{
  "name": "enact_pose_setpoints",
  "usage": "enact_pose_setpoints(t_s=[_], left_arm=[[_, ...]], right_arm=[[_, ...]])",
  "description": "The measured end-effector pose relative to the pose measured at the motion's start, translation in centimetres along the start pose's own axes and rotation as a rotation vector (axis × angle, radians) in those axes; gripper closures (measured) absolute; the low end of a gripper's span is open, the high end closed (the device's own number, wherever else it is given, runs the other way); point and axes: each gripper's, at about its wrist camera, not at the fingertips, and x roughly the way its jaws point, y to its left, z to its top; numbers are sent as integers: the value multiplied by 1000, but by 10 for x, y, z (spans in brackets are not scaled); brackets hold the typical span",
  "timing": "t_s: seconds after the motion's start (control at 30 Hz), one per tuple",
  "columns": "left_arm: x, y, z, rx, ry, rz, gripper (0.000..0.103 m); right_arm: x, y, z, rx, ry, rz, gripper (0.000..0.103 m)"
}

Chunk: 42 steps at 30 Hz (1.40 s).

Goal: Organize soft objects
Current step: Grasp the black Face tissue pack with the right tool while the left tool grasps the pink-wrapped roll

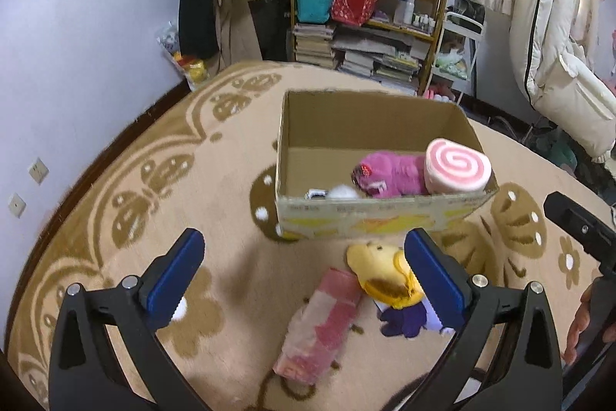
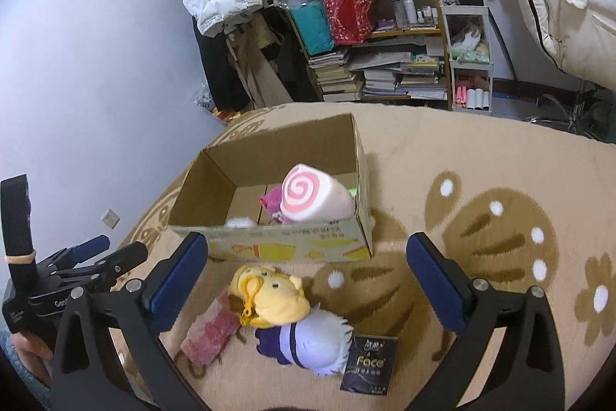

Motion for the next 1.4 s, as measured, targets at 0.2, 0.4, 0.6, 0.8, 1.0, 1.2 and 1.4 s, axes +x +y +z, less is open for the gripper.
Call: enact_pose_setpoints(t_s=[0.2,0.4,0.6,0.8,1.0,1.2,1.4], left_arm=[[19,3,-12,-26,83,-35,0],[38,0,-21,-18,153,-35,0],[60,-3,-30,-17,233,-35,0],[73,-5,-36,-1,278,-27,0],[88,-4,-42,-4,336,-13,0],[102,-5,-49,7,384,10,0],[115,0,-54,-11,431,30,0]], right_arm=[[3,-3,-14,7,41,-5,0],[8,-11,-25,35,76,-30,0],[18,-22,-34,78,126,-63,0],[30,-31,-47,134,191,-49,0],[37,-34,-56,127,222,-119,1],[45,-43,-66,151,271,-155,17],[59,-52,-78,191,344,-148,34]])
